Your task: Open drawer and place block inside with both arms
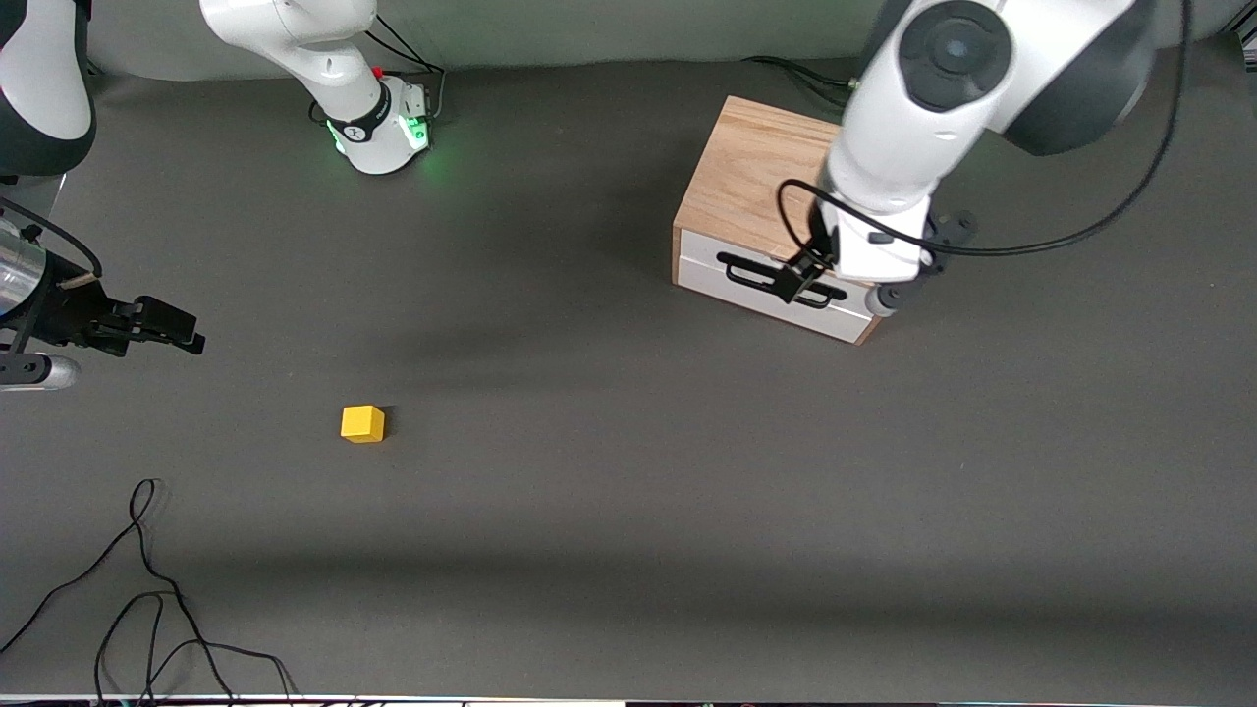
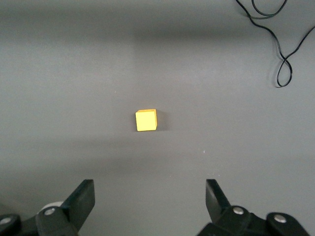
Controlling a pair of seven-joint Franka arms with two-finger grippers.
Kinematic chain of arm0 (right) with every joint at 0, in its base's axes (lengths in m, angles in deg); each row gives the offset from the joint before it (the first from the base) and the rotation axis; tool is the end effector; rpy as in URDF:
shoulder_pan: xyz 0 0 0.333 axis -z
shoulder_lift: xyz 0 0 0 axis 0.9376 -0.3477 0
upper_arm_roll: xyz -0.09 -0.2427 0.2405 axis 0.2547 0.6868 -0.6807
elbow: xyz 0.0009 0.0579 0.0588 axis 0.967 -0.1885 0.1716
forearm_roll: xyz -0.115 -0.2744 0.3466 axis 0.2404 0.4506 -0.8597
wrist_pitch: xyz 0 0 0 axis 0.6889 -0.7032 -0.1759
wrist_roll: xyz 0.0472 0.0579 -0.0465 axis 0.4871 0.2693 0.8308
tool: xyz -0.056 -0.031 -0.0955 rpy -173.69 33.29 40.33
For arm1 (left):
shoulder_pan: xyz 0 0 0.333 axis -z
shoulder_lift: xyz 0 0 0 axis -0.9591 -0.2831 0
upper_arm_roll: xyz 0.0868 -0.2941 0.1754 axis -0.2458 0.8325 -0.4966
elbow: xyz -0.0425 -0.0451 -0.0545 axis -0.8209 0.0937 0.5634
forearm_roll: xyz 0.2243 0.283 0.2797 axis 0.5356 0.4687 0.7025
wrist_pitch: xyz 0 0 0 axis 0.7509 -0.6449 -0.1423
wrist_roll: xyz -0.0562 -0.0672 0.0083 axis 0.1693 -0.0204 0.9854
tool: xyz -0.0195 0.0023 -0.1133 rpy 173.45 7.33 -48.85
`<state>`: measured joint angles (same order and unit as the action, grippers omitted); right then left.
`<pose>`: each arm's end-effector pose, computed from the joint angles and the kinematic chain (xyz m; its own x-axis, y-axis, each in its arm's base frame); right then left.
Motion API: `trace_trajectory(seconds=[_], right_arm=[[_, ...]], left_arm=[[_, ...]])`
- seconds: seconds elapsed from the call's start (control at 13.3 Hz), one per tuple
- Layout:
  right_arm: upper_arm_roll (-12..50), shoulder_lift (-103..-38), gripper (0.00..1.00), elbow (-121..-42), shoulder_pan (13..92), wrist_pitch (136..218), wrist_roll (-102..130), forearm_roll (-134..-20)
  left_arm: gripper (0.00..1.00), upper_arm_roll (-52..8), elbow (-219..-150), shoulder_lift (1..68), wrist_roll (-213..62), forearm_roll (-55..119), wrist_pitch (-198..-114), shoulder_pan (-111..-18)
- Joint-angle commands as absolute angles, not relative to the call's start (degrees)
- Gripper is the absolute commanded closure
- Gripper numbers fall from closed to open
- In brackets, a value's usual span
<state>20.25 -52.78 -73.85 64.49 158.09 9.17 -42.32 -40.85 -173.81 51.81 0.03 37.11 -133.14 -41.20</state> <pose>0.6604 -0.0098 0.5921 0.9996 -0.0270 -0.0008 -0.0270 -0.9991 -0.0325 0.5646 -0.3610 0.5742 0.6363 0.7682 -0.0713 0.7666 -0.6399 -0.0536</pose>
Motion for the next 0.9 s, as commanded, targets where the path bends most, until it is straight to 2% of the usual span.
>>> trace_trajectory(seconds=[0.0, 0.53, 0.83], right_arm=[[20.14, -52.90, 0.00, -72.76, 64.47, 156.86, 8.48, -42.59], [19.52, -52.46, 0.00, -72.58, 63.06, 156.95, 8.40, -42.42], [19.61, -52.46, 0.00, -72.58, 63.06, 156.95, 8.40, -42.41]], left_arm=[[0.00, -41.00, -172.71, 51.09, 8.94, 36.58, -132.34, -39.80], [0.00, -41.00, -172.88, 50.30, 13.96, 36.67, -120.66, -39.71], [0.00, -40.73, -173.67, 46.61, 18.18, 34.48, -121.08, -39.80]])
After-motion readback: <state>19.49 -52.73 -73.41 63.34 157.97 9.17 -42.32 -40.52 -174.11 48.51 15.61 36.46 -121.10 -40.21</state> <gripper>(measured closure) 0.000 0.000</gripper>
